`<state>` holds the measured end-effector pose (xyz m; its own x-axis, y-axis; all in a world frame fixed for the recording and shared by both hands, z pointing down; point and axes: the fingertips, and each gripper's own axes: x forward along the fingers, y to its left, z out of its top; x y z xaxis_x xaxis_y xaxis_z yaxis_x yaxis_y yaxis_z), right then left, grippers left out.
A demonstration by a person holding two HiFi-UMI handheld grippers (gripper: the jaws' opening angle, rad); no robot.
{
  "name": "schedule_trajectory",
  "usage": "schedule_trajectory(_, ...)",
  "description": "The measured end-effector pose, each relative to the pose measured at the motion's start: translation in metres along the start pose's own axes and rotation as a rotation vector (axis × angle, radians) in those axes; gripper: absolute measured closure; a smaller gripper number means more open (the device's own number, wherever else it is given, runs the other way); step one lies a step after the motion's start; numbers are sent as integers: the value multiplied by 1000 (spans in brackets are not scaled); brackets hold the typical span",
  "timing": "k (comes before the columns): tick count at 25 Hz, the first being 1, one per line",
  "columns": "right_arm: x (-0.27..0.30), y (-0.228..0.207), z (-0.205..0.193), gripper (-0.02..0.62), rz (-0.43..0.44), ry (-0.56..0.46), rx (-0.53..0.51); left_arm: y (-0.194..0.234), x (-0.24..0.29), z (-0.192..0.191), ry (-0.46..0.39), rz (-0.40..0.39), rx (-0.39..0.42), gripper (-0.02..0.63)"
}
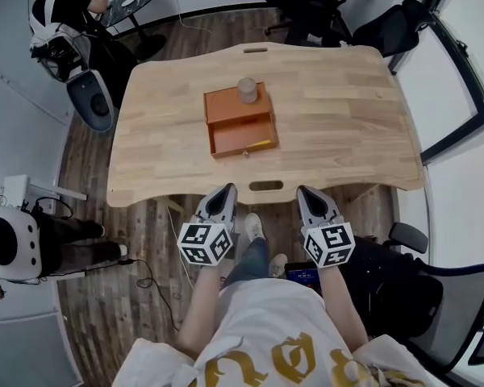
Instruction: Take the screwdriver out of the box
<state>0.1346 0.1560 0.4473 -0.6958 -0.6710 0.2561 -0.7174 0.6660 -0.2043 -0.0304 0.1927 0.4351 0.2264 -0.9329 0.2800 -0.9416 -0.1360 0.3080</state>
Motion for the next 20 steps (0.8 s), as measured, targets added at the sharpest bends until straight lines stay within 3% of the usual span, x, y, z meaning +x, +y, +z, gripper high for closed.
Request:
schedule_trajectory(6, 39, -33, 7, 583, -48, 16, -4, 26, 48, 4, 25, -21, -18, 597)
schedule_trajectory(20, 195, -77, 43, 584, -108, 59, 12, 117, 179, 60, 94, -147, 4, 597)
